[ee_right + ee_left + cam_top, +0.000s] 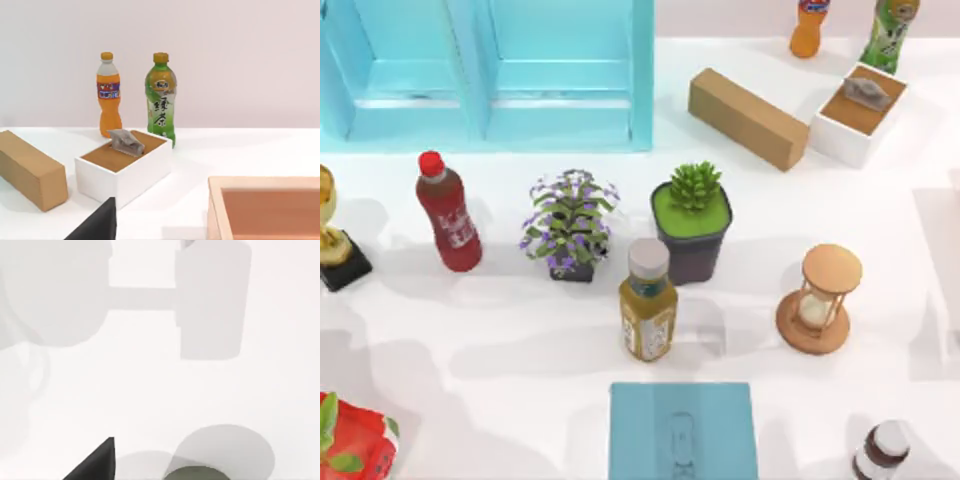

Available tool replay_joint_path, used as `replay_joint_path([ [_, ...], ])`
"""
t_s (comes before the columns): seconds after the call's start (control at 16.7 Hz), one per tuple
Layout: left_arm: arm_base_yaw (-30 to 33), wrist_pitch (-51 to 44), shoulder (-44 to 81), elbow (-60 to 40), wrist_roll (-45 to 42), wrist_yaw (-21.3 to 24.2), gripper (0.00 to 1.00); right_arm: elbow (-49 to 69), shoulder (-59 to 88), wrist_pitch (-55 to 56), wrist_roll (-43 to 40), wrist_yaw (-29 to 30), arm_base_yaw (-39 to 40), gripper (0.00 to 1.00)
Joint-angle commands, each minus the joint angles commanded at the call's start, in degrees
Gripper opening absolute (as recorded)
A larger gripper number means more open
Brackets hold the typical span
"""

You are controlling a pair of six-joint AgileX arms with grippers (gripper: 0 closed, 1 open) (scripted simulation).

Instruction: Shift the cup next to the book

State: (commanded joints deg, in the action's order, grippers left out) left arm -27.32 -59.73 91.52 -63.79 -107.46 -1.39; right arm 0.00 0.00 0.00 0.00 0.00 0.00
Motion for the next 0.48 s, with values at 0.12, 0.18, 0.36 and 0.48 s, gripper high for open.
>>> replay_joint_path([
  [0.12,-4.86,-4.12,4.44,-4.85,-8.62,0.16,1.00,0.00,0.00,0.00,0.00,0.00,0.00,1.00],
  [0.18,-7.23,-5.77,6.11,-7.11,-12.65,0.26,1.00,0.00,0.00,0.00,0.00,0.00,0.00,1.00],
  [0.36,-13.66,-9.28,9.03,-13.01,-22.70,0.70,1.00,0.00,0.00,0.00,0.00,0.00,0.00,1.00],
  [0.48,-17.07,-10.61,9.66,-16.02,-27.33,1.04,1.00,0.00,0.00,0.00,0.00,0.00,0.00,1.00],
])
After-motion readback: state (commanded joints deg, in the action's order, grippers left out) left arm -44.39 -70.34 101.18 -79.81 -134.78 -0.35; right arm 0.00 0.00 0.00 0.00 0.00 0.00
